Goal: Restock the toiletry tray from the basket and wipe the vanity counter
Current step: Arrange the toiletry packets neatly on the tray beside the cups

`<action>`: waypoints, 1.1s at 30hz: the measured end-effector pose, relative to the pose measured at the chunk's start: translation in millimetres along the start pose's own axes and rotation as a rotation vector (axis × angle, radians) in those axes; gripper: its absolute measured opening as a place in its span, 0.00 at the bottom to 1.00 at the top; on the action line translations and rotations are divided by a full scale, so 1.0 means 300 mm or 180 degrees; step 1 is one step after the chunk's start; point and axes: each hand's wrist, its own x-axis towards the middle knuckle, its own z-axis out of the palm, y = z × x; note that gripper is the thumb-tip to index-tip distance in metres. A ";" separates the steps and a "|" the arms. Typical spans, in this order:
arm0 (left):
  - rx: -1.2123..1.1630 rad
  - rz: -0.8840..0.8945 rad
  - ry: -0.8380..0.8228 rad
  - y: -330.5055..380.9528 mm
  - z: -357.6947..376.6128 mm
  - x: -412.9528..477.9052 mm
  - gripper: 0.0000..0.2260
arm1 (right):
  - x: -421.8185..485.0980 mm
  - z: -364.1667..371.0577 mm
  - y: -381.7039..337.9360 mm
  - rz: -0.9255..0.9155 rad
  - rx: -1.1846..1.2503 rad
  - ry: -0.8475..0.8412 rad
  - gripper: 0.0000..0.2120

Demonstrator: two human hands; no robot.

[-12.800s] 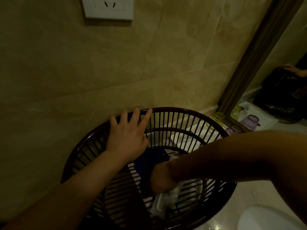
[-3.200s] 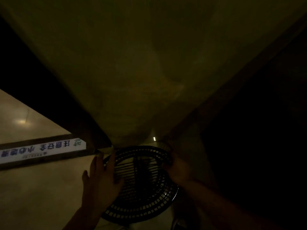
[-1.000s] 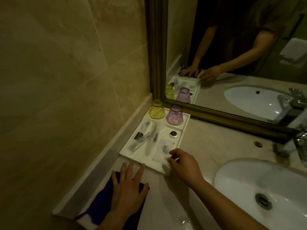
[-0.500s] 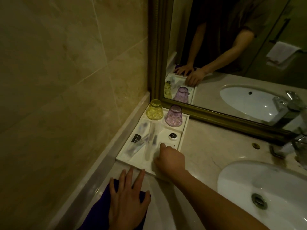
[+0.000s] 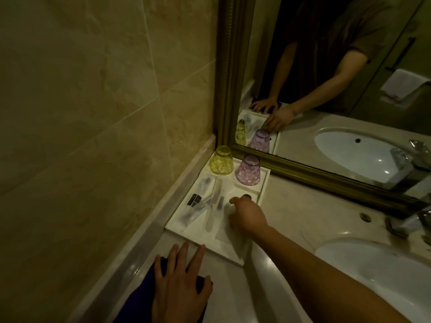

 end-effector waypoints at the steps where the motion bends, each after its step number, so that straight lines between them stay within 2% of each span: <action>1: -0.0007 0.0011 0.0025 0.000 0.002 0.000 0.31 | -0.007 -0.019 0.008 0.0051 0.0181 0.0054 0.16; 4: 0.0016 0.0038 0.0058 -0.002 0.006 -0.005 0.32 | -0.038 -0.072 0.048 0.0195 0.0869 0.0184 0.05; 6: 0.0042 0.0028 0.0076 -0.003 0.011 -0.005 0.32 | -0.066 -0.098 0.068 0.0277 0.1800 0.0052 0.10; 8: 0.0043 0.0011 0.0076 -0.001 0.011 -0.006 0.32 | -0.079 -0.112 0.088 0.0314 0.2368 -0.0166 0.13; 10: 0.0023 -0.0005 0.0085 -0.002 0.014 -0.006 0.32 | -0.074 -0.110 0.102 0.0270 0.2213 -0.0195 0.09; 12: 0.0023 -0.0017 0.0083 -0.005 0.020 -0.005 0.32 | -0.064 -0.103 0.109 0.0194 0.1610 0.0009 0.04; 13: 0.0018 -0.0020 0.0089 -0.007 0.021 -0.003 0.32 | -0.059 -0.098 0.109 0.0081 0.1255 0.0090 0.05; 16: 0.0003 -0.0032 0.0128 -0.009 0.028 -0.002 0.32 | -0.046 -0.092 0.101 -0.0362 0.0717 -0.0059 0.19; 20: -0.0019 -0.0007 0.0182 -0.011 0.035 -0.006 0.31 | -0.024 -0.104 0.103 -0.0664 0.0547 -0.0519 0.25; 23: -0.0055 -0.0030 0.0199 -0.011 0.036 -0.006 0.31 | -0.023 -0.097 0.099 -0.0838 0.0597 -0.0594 0.29; 25: -0.0085 -0.0027 0.0198 -0.011 0.036 -0.006 0.31 | -0.032 -0.083 0.100 -0.0886 0.0687 -0.0442 0.30; 28: -0.0117 -0.0043 0.0202 -0.011 0.035 -0.008 0.31 | -0.047 -0.055 0.116 -0.0866 0.0633 0.0114 0.25; 33: -0.0134 -0.0050 0.0153 -0.011 0.035 -0.007 0.31 | -0.096 0.017 0.161 -0.0401 -0.0722 0.0541 0.22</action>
